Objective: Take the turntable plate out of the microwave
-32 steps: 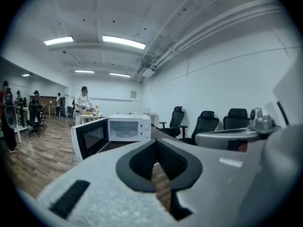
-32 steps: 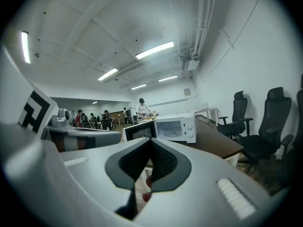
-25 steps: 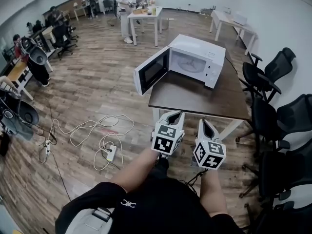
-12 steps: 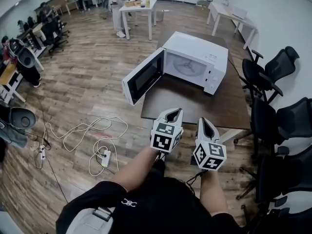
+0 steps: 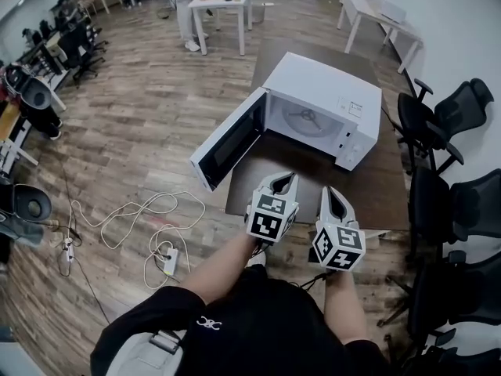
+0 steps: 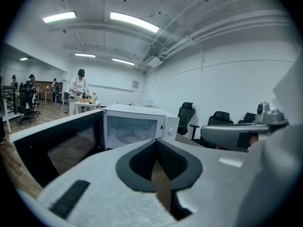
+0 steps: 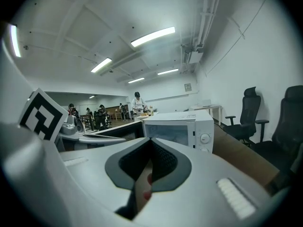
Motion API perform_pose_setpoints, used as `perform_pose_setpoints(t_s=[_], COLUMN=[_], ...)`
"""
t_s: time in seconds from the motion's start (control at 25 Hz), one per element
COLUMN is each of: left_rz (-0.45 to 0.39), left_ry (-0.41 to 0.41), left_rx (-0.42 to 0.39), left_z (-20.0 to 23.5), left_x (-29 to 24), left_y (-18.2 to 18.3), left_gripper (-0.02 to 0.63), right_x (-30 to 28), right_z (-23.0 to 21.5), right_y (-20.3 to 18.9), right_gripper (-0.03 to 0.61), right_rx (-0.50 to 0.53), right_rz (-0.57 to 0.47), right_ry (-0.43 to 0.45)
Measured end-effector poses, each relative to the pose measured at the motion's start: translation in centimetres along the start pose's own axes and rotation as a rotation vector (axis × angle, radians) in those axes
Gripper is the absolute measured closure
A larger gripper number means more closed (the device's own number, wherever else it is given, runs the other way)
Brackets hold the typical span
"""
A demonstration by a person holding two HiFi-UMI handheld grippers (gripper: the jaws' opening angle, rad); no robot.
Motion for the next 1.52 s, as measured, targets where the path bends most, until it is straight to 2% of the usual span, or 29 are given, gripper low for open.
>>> perform_pose_setpoints(t_s=[0.24,0.36,0.6,0.68,0.92,1.2,1.52], left_rz=[0.034,0.042,0.037,0.044,0.076,0.030,-0.031], left_ry=[-0.027,-0.053,-0.052,-0.055,-0.076,-0.102,-0.157], left_rx=[0.010,0.035,0.069,0.106,0.362,0.669,1.095], left_z=[3.8,4.5,6.0,6.3,7.8,9.7,11.7], left_x=[-5.4,-7.5,-10.7,-12.0,-15.4,-20.0,-25.9], left_y=[0.7,0.3,0.1,-0.4,-2.9,-4.3,-6.1], left_gripper=[0.606,0.606,0.606,0.606,0.607,0.607,0.607], right_x=[-5.7,-7.1,-9.1,-9.5,-10.9,-13.4,-15.4], right_z=[-0.7,-1.3,-2.6,-3.2,-5.3,-7.4,-10.4], right_y=[2.0,2.0,1.4,1.2,0.0,-0.1,-0.6], right_gripper=[0.569,0.569,0.569,0.569,0.569,0.569,0.569], right_rx=[0.033,0.049,0.041,0.034,0.021,0.028,0.034], right_rz=[-0.005,-0.002,0.033,0.042,0.074,0.106,0.142], right_ry=[-0.014,-0.021,-0.041,-0.048,-0.044,-0.004,0.000])
Point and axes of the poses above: the fingertips, and each gripper's own axes: x backward along the fingers, z to its left, y out of its top, the point moved 1 cm from there along x, backward along the fingers, and after that the axes turned 3 degrees about -x, right-handed, at the moved point
